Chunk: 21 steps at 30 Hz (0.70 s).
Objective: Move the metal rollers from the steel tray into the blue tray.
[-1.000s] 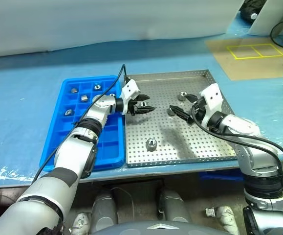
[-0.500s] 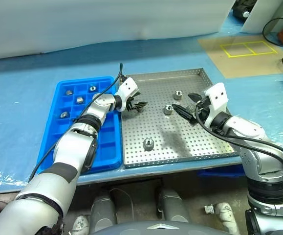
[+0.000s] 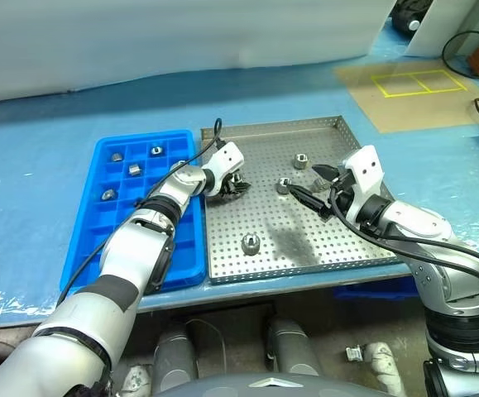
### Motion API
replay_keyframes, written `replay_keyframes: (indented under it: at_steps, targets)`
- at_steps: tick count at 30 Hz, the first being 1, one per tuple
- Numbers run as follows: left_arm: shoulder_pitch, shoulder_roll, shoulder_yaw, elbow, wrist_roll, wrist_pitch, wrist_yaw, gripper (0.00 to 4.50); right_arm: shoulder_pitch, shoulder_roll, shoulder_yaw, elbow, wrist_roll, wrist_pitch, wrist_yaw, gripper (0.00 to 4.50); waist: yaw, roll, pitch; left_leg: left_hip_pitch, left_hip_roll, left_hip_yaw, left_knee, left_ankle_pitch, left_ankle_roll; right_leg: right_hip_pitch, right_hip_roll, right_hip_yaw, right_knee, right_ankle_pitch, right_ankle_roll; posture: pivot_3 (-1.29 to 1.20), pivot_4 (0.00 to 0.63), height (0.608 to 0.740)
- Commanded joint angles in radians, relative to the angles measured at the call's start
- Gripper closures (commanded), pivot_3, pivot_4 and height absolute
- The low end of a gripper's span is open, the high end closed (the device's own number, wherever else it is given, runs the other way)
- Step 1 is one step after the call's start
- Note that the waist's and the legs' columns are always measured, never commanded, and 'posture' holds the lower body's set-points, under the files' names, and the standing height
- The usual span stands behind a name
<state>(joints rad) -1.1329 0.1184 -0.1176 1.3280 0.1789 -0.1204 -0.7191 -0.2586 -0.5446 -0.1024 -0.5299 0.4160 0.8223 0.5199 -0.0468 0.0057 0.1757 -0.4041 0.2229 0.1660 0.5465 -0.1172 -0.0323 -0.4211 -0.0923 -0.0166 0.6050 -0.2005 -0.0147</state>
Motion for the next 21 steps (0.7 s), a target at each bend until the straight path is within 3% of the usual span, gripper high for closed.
replay_keyframes:
  at_steps: [1, 9, 13, 16, 19, 21]
  targets:
    - [0.016, 0.009, -0.006, 0.017, 0.027, 0.036, 0.053, 1.41, 0.012, -0.013, -0.015, -0.056, 0.005, -0.003, -0.016, 0.67, -0.003, 0.0, 0.0, 0.0, 0.0, 0.0, 0.0, 0.0, 0.0, 0.0, 0.0, 0.0, 0.0, -0.003, 0.005, -0.64, 0.15, 0.74]
    - [0.027, 0.016, -0.006, 0.017, 0.047, 0.05, 0.031, 1.41, 0.009, -0.014, -0.013, -0.044, -0.004, -0.014, -0.039, 0.67, -0.025, -0.001, -0.001, 0.0, -0.001, 0.0, 0.005, 0.0, 0.001, 0.001, 0.0, 0.001, 0.0, -0.004, 0.007, -0.64, 0.15, 0.74]
    - [0.03, 0.023, -0.009, 0.013, 0.052, 0.04, 0.019, 2.29, 0.002, -0.012, -0.007, -0.032, -0.008, -0.02, -0.044, 0.63, -0.026, -0.001, -0.001, -0.001, -0.001, 0.0, 0.006, -0.002, 0.003, 0.001, 0.0, 0.0, -0.002, -0.004, 0.008, -0.63, 0.15, 0.74]
    - [0.027, 0.026, -0.003, 0.011, 0.051, 0.034, 0.027, 2.29, -0.006, -0.011, -0.001, -0.022, -0.012, -0.026, -0.045, 0.63, -0.027, -0.001, -0.001, -0.002, -0.002, 0.001, 0.006, -0.003, 0.004, 0.001, 0.0, 0.001, -0.002, -0.004, 0.007, -0.62, 0.15, 0.74]
    - [0.031, 0.031, -0.001, 0.009, 0.045, 0.029, -0.006, 2.73, -0.015, -0.01, 0.008, -0.007, -0.021, -0.035, -0.045, 0.63, -0.026, -0.001, -0.001, -0.002, -0.001, 0.001, 0.006, -0.003, 0.004, 0.0, 0.0, 0.001, -0.002, -0.004, 0.007, -0.6, 0.15, 0.74]
    - [0.033, 0.034, 0.003, 0.007, 0.043, 0.024, 0.004, 2.74, -0.022, -0.01, 0.013, 0.002, -0.023, -0.041, -0.039, 0.63, -0.026, -0.001, -0.001, -0.002, -0.001, 0.001, 0.006, -0.003, 0.004, 0.0, 0.0, 0.001, -0.002, -0.004, 0.007, -0.59, 0.15, 0.74]
